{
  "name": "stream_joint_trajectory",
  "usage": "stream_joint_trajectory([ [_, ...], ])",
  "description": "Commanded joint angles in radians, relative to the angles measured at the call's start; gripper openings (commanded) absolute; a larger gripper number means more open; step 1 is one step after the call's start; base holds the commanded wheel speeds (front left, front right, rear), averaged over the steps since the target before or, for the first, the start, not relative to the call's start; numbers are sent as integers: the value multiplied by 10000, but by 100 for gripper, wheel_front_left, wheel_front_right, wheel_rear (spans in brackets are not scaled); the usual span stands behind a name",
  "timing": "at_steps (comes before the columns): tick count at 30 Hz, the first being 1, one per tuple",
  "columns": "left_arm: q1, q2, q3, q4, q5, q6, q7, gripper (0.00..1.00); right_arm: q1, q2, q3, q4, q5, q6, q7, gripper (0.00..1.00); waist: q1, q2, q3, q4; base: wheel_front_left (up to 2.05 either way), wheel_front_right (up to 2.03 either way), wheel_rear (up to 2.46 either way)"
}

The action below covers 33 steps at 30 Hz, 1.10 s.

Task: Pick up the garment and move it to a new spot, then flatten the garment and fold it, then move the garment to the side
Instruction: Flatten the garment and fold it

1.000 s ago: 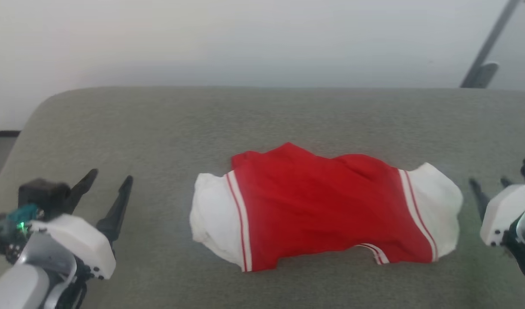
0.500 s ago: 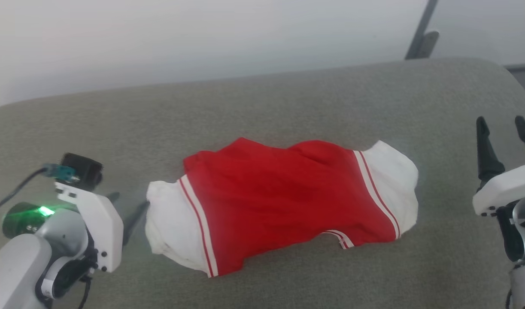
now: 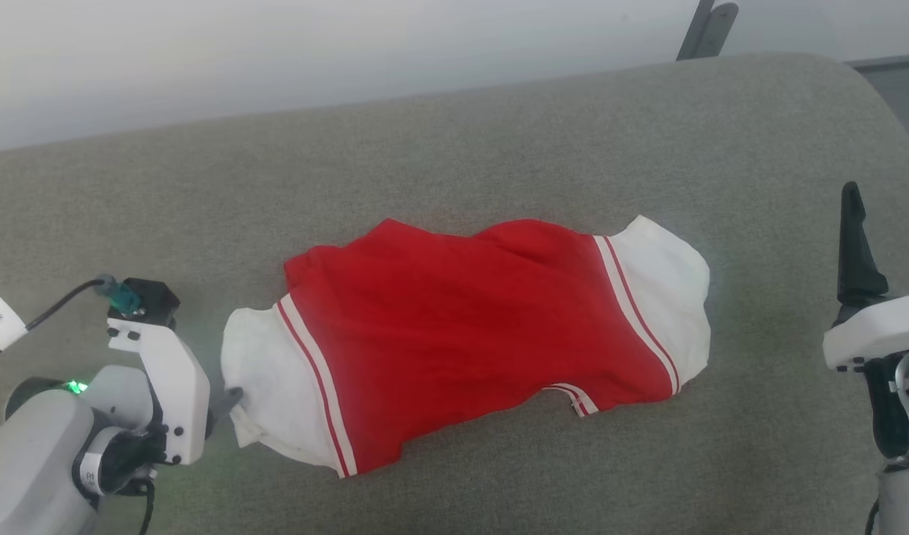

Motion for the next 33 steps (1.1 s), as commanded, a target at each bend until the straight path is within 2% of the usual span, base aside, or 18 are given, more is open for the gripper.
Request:
stream_joint_trajectory([
  [1,-117,-46,-40,161,-64,-55,24,100,60,33,-50,-60,9,-14,-37,100,0,-1,52,-1,0,0,0],
  [11,-655,-1027,-177,2008,-601,-476,253,100,80,56,18,-239,140,-14,401,100,0,-1,336,59,0,0,0],
  [12,-681,-1109,-226,2171,-603,-509,295,77,52,19,55,-216,156,-14,481,100,0,-1,354,73,0,0,0],
  [13,-727,-1182,-281,2304,-605,-567,326,31,39,3,81,-183,178,-14,575,100,0,-1,371,93,0,0,0],
  [14,-764,-1283,-316,2461,-647,-603,374,0,33,-24,162,-157,200,-14,685,100,0,-1,384,114,0,0,0],
  [22,-1225,-1701,-447,3034,-503,-898,27,0,-213,-548,1081,676,888,-14,2531,100,0,-1,638,379,0,0,0],
  [27,-1581,-1846,-503,3272,-398,-1048,-238,0,-663,-1125,1665,1708,1469,-14,3814,100,0,-1,879,710,0,0,0],
  [33,-1912,-2085,-720,3425,-177,-1212,-487,0,-1385,-1678,2151,3124,1915,-14,4854,100,0,-1,1128,1154,0,0,0],
])
